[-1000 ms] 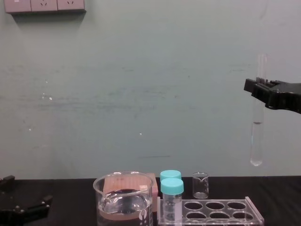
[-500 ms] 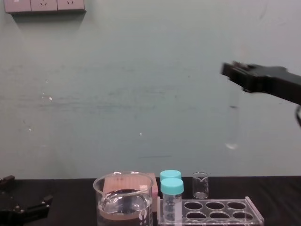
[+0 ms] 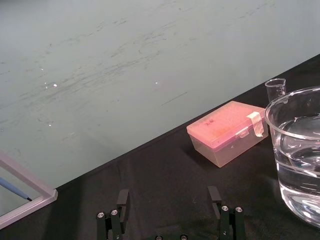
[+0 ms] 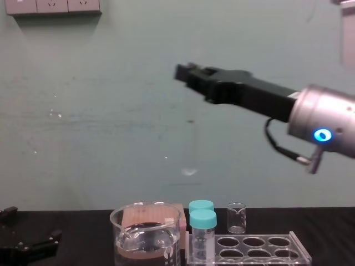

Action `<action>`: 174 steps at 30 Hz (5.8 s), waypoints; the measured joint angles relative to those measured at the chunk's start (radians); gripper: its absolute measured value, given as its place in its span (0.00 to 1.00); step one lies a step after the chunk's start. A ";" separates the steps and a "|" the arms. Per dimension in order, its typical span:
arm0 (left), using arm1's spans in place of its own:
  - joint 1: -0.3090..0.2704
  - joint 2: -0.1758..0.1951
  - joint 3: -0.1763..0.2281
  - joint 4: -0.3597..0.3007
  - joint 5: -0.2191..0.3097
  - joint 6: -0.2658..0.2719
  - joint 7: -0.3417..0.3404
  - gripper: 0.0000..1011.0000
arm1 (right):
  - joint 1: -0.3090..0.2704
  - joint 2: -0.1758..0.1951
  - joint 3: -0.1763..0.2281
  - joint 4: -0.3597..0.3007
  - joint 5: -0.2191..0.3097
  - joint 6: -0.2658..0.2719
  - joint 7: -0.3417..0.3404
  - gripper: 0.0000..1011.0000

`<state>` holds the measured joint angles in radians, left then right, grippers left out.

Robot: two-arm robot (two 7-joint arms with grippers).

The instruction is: Hold the test tube with one hand and immerse one end into the beaker, then return it to the test tube rack.

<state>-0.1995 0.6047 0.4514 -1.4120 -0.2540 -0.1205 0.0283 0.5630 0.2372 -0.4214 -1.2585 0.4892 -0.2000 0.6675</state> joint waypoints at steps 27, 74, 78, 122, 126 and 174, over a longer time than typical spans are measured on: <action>0.000 0.000 0.000 0.000 0.000 0.000 0.000 0.99 | 0.069 -0.050 -0.142 0.197 0.034 -0.017 0.102 0.22; 0.000 0.000 0.000 0.000 0.000 0.000 0.000 0.99 | 0.122 -0.105 -0.150 0.358 0.019 -0.049 0.134 0.22; 0.000 0.000 0.000 0.000 0.000 0.000 0.000 0.99 | 0.127 -0.110 -0.148 0.367 0.018 -0.053 0.140 0.22; 0.000 0.000 0.000 0.000 0.000 0.000 0.000 0.99 | 0.127 -0.117 -0.145 0.386 0.008 -0.048 0.152 0.22; 0.000 0.000 0.000 0.000 0.000 0.000 0.000 0.99 | 0.127 -0.116 -0.144 0.386 0.008 -0.048 0.152 0.22; 0.000 0.000 0.000 0.000 0.000 0.000 0.000 0.99 | 0.102 -0.092 -0.148 0.327 0.014 -0.033 0.138 0.22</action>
<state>-0.1996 0.6047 0.4514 -1.4120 -0.2539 -0.1205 0.0283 0.6650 0.1447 -0.5693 -0.9313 0.5028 -0.2330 0.8050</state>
